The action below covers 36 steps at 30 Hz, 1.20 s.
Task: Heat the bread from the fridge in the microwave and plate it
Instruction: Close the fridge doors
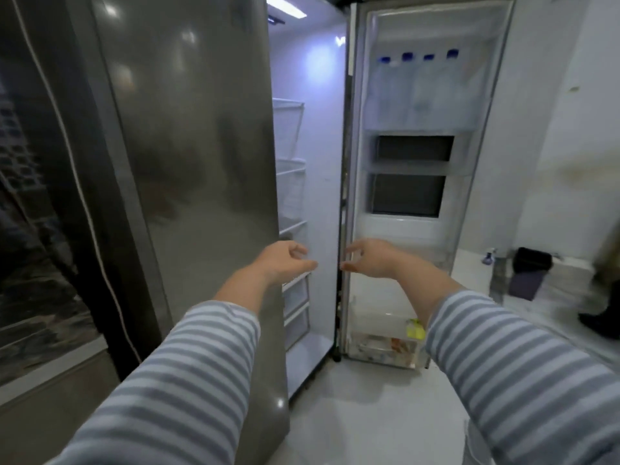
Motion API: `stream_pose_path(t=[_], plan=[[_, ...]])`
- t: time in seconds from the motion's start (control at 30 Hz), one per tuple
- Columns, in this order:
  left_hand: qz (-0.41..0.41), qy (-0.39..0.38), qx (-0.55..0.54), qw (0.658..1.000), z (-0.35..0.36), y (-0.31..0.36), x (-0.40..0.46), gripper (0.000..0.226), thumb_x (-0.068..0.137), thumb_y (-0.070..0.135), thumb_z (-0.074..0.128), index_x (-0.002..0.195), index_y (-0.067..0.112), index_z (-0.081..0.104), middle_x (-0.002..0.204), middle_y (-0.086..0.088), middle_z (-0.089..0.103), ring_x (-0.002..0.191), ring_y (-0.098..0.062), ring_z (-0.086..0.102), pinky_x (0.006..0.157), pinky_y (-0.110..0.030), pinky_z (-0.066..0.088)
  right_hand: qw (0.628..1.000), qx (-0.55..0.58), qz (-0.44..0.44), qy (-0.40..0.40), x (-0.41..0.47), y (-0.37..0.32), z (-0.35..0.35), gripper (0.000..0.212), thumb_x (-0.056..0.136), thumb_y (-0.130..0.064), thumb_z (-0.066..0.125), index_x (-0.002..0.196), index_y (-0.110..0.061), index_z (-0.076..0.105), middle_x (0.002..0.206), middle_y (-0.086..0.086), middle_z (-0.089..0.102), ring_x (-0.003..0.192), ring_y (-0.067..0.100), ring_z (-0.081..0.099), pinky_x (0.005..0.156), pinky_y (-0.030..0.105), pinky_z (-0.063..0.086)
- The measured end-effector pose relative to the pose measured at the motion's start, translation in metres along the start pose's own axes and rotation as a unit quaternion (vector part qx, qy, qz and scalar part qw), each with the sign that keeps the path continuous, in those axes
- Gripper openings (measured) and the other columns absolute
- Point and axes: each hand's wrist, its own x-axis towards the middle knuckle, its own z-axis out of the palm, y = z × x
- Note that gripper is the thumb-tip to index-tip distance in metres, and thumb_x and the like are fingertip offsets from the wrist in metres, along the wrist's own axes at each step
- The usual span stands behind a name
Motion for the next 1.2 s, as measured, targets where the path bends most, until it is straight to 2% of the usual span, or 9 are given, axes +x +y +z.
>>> stream_pose_path(t=[0.13, 0.27, 0.47, 0.67, 0.77, 0.83, 0.97, 1.1, 1.2], plan=[[0.024, -0.026, -0.003, 0.999, 0.043, 0.045, 0.063, 0.043, 0.083, 0.034, 0.071, 0.121, 0.016, 0.061, 0.111, -0.001, 0.063, 0.100, -0.014, 0.059, 0.086, -0.021, 0.042, 1.000, -0.017, 0.017, 0.006, 0.037, 0.056, -0.030, 0.058, 0.091, -0.042, 0.060, 0.140, -0.014, 0.046, 0.142, 0.008, 0.048, 0.130, 0.025, 0.045, 0.104, 0.030, 0.035], [0.043, -0.030, -0.025, 0.998, 0.086, 0.086, 0.126, 0.043, 0.084, 0.031, 0.070, 0.123, 0.015, 0.061, 0.116, -0.007, 0.064, 0.108, -0.019, 0.060, 0.089, -0.023, 0.043, 0.999, -0.019, 0.041, 0.019, 0.079, 0.120, -0.055, 0.057, 0.087, -0.044, 0.064, 0.136, -0.019, 0.049, 0.138, 0.008, 0.051, 0.126, 0.025, 0.049, 0.100, 0.032, 0.039], [0.061, -0.057, -0.021, 0.996, 0.141, 0.116, 0.216, 0.041, 0.083, 0.034, 0.069, 0.120, 0.019, 0.061, 0.116, -0.004, 0.063, 0.095, -0.013, 0.058, 0.081, -0.023, 0.041, 0.996, -0.023, 0.077, 0.040, 0.138, 0.203, -0.084, 0.054, 0.087, -0.046, 0.064, 0.133, -0.021, 0.052, 0.137, 0.005, 0.053, 0.125, 0.022, 0.050, 0.099, 0.030, 0.038], [0.103, -0.073, -0.010, 0.992, 0.169, 0.140, 0.318, 0.044, 0.083, 0.039, 0.067, 0.123, 0.024, 0.057, 0.123, -0.001, 0.059, 0.105, -0.015, 0.056, 0.086, -0.026, 0.041, 0.991, -0.018, 0.114, 0.068, 0.207, 0.259, -0.107, 0.053, 0.088, -0.045, 0.062, 0.134, -0.022, 0.051, 0.139, 0.004, 0.051, 0.126, 0.021, 0.049, 0.102, 0.032, 0.038], [0.162, -0.044, 0.017, 0.986, 0.180, 0.154, 0.378, 0.050, 0.084, 0.036, 0.065, 0.131, 0.024, 0.052, 0.136, 0.001, 0.051, 0.124, -0.017, 0.048, 0.098, -0.026, 0.038, 0.986, -0.017, 0.130, 0.099, 0.247, 0.281, -0.126, 0.054, 0.090, -0.044, 0.060, 0.136, -0.020, 0.048, 0.143, 0.003, 0.047, 0.129, 0.021, 0.046, 0.103, 0.032, 0.037], [0.200, -0.016, 0.029, 0.979, 0.185, 0.167, 0.417, 0.054, 0.083, 0.039, 0.064, 0.134, 0.027, 0.049, 0.142, 0.003, 0.045, 0.131, -0.019, 0.040, 0.107, -0.036, 0.036, 0.980, -0.016, 0.147, 0.132, 0.271, 0.293, -0.143, 0.055, 0.091, -0.044, 0.058, 0.138, -0.019, 0.045, 0.142, 0.004, 0.048, 0.127, 0.023, 0.048, 0.100, 0.032, 0.039], [0.266, 0.044, 0.087, 0.959, 0.192, 0.196, 0.478, 0.061, 0.084, 0.043, 0.063, 0.139, 0.029, 0.042, 0.148, 0.006, 0.036, 0.138, -0.018, 0.028, 0.109, -0.045, 0.032, 0.963, 0.017, 0.184, 0.198, 0.315, 0.313, -0.171, 0.058, 0.088, -0.047, 0.061, 0.138, -0.022, 0.045, 0.136, 0.007, 0.053, 0.115, 0.027, 0.056, 0.094, 0.036, 0.048], [0.301, 0.073, 0.133, 0.941, 0.201, 0.218, 0.518, 0.066, 0.084, 0.049, 0.059, 0.143, 0.029, 0.037, 0.154, 0.004, 0.029, 0.143, -0.019, 0.018, 0.112, -0.048, 0.024, 0.954, 0.006, 0.182, 0.238, 0.341, 0.330, -0.190, 0.059, 0.088, -0.049, 0.061, 0.138, -0.022, 0.045, 0.141, 0.003, 0.049, 0.123, 0.024, 0.051, 0.101, 0.035, 0.042], [0.306, 0.079, 0.153, 0.936, 0.215, 0.232, 0.536, 0.069, 0.084, 0.052, 0.058, 0.145, 0.030, 0.033, 0.156, 0.004, 0.025, 0.146, -0.018, 0.011, 0.117, -0.049, 0.015, 0.948, 0.004, 0.188, 0.257, 0.351, 0.343, -0.201, 0.060, 0.087, -0.050, 0.061, 0.138, -0.023, 0.045, 0.142, 0.003, 0.048, 0.125, 0.024, 0.049, 0.099, 0.036, 0.042]])
